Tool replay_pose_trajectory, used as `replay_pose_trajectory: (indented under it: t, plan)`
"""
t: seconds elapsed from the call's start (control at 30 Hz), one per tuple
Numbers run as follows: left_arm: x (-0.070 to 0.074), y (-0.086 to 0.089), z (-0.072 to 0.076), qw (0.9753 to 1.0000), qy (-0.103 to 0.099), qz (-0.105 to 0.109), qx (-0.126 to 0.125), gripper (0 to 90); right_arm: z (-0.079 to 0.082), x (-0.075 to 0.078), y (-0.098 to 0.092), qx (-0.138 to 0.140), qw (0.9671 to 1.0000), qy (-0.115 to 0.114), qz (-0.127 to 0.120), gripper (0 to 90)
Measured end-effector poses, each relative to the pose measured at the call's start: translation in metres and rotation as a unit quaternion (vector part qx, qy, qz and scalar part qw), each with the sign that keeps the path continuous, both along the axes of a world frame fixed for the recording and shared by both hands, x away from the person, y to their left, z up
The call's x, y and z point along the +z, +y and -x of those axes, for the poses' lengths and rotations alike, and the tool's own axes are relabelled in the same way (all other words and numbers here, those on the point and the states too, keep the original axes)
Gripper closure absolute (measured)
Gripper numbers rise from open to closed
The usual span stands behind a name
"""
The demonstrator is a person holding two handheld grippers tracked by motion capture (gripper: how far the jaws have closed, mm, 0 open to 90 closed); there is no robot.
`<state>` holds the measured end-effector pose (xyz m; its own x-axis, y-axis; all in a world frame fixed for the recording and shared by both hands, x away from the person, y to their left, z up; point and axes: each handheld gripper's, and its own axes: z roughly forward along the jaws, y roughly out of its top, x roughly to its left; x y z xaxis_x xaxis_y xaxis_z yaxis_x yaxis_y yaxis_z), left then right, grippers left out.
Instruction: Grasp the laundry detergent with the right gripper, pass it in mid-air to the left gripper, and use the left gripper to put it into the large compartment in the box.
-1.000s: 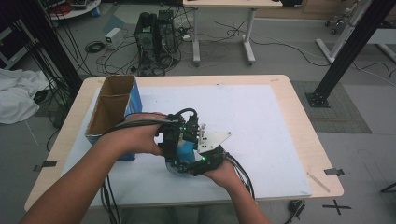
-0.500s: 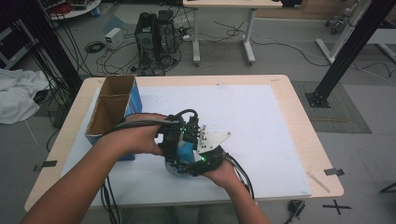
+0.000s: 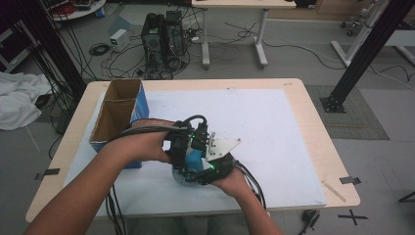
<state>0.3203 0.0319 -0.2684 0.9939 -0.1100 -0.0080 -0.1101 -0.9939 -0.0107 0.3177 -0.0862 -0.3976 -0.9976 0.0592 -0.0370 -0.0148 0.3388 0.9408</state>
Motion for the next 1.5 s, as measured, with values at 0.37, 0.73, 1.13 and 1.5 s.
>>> replay_pose_trajectory:
  t: [0.37, 0.73, 1.13, 1.5]
  plan:
    - [0.003, -0.001, 0.002, 1.0, 0.001, -0.003, 0.007, 39.4, 0.0, 0.002, 0.0, 0.01, 0.9999, -0.001, -0.004, 45.4]
    - [0.014, -0.002, -0.002, 0.9996, 0.001, 0.006, 0.026, 39.4, -0.002, 0.008, -0.005, 0.008, 0.9999, 0.012, 0.007, 28.0]
    - [0.028, 0.006, -0.004, 0.9992, 0.001, 0.002, 0.039, 39.3, -0.005, 0.023, -0.029, -0.035, 0.9986, 0.029, 0.027, 19.1]
    - [0.071, 0.027, -0.011, 0.9964, -0.009, 0.002, 0.084, 39.3, -0.008, 0.051, -0.056, -0.055, 0.9929, 0.036, 0.099, 12.9]
